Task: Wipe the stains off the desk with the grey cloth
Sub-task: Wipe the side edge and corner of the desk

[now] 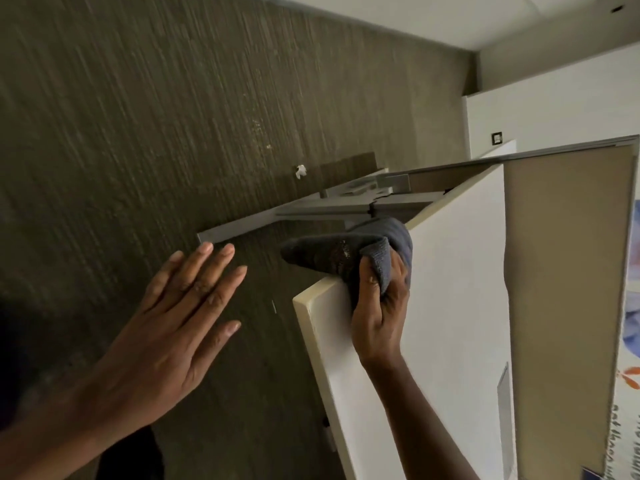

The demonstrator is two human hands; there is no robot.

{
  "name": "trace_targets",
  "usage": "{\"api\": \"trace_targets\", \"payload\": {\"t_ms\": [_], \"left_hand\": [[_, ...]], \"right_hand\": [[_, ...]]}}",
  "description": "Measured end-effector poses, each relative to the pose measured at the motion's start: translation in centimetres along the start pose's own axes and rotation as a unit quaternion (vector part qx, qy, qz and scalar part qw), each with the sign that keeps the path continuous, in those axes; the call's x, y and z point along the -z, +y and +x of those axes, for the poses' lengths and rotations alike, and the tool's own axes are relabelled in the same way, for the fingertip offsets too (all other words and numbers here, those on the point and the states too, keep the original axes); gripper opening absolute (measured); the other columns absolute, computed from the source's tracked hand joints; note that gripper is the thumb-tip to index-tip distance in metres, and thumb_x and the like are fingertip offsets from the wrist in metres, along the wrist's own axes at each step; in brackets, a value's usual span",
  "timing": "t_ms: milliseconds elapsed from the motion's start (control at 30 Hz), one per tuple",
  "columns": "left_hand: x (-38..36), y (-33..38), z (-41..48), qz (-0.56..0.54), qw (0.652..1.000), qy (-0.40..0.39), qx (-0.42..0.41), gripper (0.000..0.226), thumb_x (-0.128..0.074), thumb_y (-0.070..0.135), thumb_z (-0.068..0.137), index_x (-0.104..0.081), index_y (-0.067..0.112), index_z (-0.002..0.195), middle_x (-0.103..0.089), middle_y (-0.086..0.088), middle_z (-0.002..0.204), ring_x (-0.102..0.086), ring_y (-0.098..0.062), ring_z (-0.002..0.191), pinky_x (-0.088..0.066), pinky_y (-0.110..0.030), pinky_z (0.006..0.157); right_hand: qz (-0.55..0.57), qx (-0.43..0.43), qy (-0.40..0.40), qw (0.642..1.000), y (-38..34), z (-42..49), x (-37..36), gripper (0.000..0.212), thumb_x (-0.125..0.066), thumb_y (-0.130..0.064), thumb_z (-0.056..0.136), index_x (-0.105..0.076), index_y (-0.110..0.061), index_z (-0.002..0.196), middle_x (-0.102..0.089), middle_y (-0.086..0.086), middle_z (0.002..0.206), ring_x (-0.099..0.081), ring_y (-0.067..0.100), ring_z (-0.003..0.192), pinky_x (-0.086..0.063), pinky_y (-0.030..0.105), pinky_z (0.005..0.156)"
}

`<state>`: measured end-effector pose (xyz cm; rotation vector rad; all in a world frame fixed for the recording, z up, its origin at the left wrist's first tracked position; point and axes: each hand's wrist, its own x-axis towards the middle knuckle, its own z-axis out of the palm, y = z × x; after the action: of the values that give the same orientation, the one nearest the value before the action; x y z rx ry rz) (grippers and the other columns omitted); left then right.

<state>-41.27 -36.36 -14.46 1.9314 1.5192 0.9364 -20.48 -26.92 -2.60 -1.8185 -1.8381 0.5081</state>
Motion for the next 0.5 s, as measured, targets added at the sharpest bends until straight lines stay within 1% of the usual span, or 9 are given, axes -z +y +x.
{"api": "trace_targets", "payload": {"t_ms": [67,133,200,267,333,367,400,433,500], "left_hand": [[0.7,0.0,0.3,-0.002,1.0,-0.003,0.009,0.062,-0.044,0.037,0.103,-0.038,0.004,0.155,-0.027,-0.016,0.168,-0.021,-0.033,0.158,-0.019,-0.053,0.127],[1.3,0.1,0.6,-0.009,1.0,-0.002,0.016,0.062,-0.043,0.036,0.104,-0.036,0.003,0.156,-0.026,-0.015,0.168,-0.02,-0.033,0.158,-0.021,-0.055,0.126],[1.9,0.5,0.8,-0.028,0.999,0.0,0.031,0.061,-0.041,0.034,0.104,-0.036,0.002,0.156,-0.028,-0.015,0.168,-0.02,-0.032,0.158,-0.022,-0.057,0.125],[2.7,0.8,1.1,-0.067,0.996,0.013,0.066,0.058,-0.04,0.031,0.104,-0.039,0.0,0.154,-0.031,-0.015,0.166,-0.02,-0.032,0.158,-0.024,-0.059,0.124],[3.5,1.1,1.5,-0.115,0.987,0.024,0.107,0.056,-0.04,0.029,0.104,-0.042,0.0,0.152,-0.033,-0.015,0.165,-0.02,-0.03,0.158,-0.026,-0.061,0.123],[4.0,1.2,1.6,-0.135,0.983,0.027,0.119,0.056,-0.04,0.03,0.104,-0.042,0.0,0.151,-0.034,-0.014,0.165,-0.02,-0.029,0.158,-0.027,-0.062,0.122],[4.4,1.3,1.8,-0.15,0.981,0.03,0.121,0.056,-0.04,0.031,0.104,-0.044,0.0,0.151,-0.036,-0.014,0.164,-0.021,-0.028,0.158,-0.029,-0.062,0.121],[4.9,1.4,1.9,-0.163,0.979,0.034,0.117,0.057,-0.04,0.035,0.105,-0.045,0.0,0.15,-0.038,-0.013,0.163,-0.022,-0.027,0.158,-0.031,-0.062,0.12],[5.7,1.7,2.0,-0.198,0.975,0.035,0.098,0.059,-0.035,0.044,0.107,-0.048,0.003,0.148,-0.043,-0.009,0.16,-0.025,-0.024,0.157,-0.034,-0.06,0.119]], "right_hand": [[0.014,0.044,-0.027,0.999,-0.8,-0.9,-0.4,0.031,-0.041,-0.03,0.101,-0.055,-0.044,0.125,-0.056,-0.031,0.124,-0.054,0.017,0.121,-0.039,0.065,0.108],[0.026,0.083,-0.056,0.995,-1.4,-1.5,-0.7,0.024,-0.041,-0.027,0.103,-0.057,-0.036,0.119,-0.055,-0.031,0.119,-0.057,0.018,0.113,-0.04,0.066,0.101],[0.042,0.111,-0.079,0.99,-2.2,-2.0,-0.9,0.02,-0.04,-0.033,0.106,-0.058,-0.028,0.109,-0.055,-0.029,0.113,-0.058,0.016,0.106,-0.041,0.064,0.095],[0.058,0.129,-0.096,0.985,-2.9,-2.6,-0.9,0.025,-0.037,-0.037,0.107,-0.059,-0.026,0.106,-0.055,-0.03,0.113,-0.058,0.01,0.107,-0.041,0.062,0.099],[0.069,0.145,-0.112,0.981,-3.4,-3.3,-1.0,0.019,-0.041,-0.033,0.104,-0.057,-0.027,0.112,-0.057,-0.027,0.115,-0.057,0.005,0.113,-0.038,0.055,0.108],[0.071,0.153,-0.12,0.978,-3.7,-3.7,-1.1,0.019,-0.043,-0.03,0.102,-0.056,-0.026,0.114,-0.058,-0.022,0.114,-0.057,0.004,0.114,-0.035,0.051,0.111],[0.078,0.161,-0.129,0.975,-4.0,-4.1,-1.2,0.02,-0.043,-0.029,0.101,-0.056,-0.024,0.115,-0.059,-0.016,0.113,-0.056,0.003,0.114,-0.033,0.046,0.113],[0.083,0.168,-0.138,0.973,-4.5,-4.3,-1.3,0.02,-0.043,-0.029,0.101,-0.055,-0.024,0.116,-0.058,-0.015,0.113,-0.054,0.0,0.117,-0.031,0.04,0.114],[0.099,0.178,-0.141,0.969,-5.4,-4.6,-1.3,0.021,-0.045,-0.024,0.101,-0.052,-0.03,0.119,-0.053,-0.029,0.119,-0.048,-0.008,0.124,-0.029,0.03,0.116]]}}
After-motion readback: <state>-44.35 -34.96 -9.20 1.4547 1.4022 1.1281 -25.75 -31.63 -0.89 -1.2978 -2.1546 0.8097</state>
